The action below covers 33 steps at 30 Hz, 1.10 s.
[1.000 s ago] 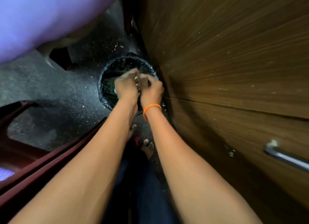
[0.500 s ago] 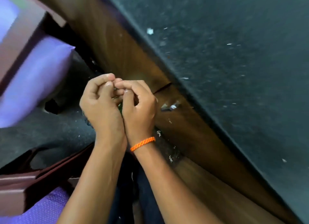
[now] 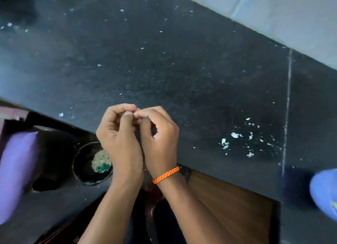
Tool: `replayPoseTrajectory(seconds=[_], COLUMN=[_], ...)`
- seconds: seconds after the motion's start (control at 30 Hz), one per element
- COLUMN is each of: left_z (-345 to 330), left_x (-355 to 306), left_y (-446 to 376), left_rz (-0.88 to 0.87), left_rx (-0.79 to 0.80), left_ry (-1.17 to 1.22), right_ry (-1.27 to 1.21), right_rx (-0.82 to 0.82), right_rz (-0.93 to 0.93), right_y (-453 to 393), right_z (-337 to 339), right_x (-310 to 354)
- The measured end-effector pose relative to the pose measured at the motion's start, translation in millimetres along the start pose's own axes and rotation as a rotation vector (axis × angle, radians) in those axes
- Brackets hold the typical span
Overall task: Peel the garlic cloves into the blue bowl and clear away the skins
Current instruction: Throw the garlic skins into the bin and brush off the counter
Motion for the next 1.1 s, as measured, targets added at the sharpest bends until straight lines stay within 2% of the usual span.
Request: replayPoseTrajectory(seconds=[0.17,0.23,0.3,0.43,0.5,0.6,0.7,0.87,1.0,1.1], left_z=[-77.6,-100.4,-115.8,-133.6,-144.3,-161.3,-187.6,-235.3,-236.3,-218.6], left_x=[-11.2,-4.1,9.2,44.9,61.9,82.7,93.9,97.3,75.9,73.0], left_y=[48.1,69.4,92.0,136.8,157.2,175.3,194.5,228.5,201.2,172.9], left_rz=[-0.045,-0.084,-0.178,-0.423,-0.46,-0.447,-0.421,-0.368,-0.376,-0.369], left_rx=[0.314,0.396,0.457,0.541,0.579,0.561,0.57,0.806,0.656,0.532], left_ry=[-0.183,-0.268,-0.363,-0.566,-0.648,-0.705,-0.691,-0.523,-0.412,-0.378], right_ry=[0.133,0.277,0.388,0.464,0.535,0.605,0.626,0.618,0.597,0.555], right_rx=[-0.159,-0.219,-0.293,-0.474,-0.558,-0.567,-0.565,-0.569,-0.488,-0.353], right_rz=[-0.018,0.027,0.044,-0.077,-0.123,-0.25,-0.316,-0.313,-0.287,-0.209], right_y=[-34.3,-40.9,-42.4,-38.2,-36.0,-34.0,-31.9,-37.1,-47.6,-56.6], right_z=[81.6,116.3,155.3,244.4,288.5,331.9,352.7,362.6,335.6,292.0], right_x=[-29.6,-44.0,-59.8,-97.6,-114.6,-137.2,-152.3,-164.2,-163.5,-153.2])
Point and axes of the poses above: each hand's wrist, its own y-axis away from the middle knuckle, its own z-axis out of the back of the hand, x = y × z, the point moved 5 cm from there along -y, towards the middle knuckle, and after that the axes turned 12 degrees about -x, right-handed, at the moved point
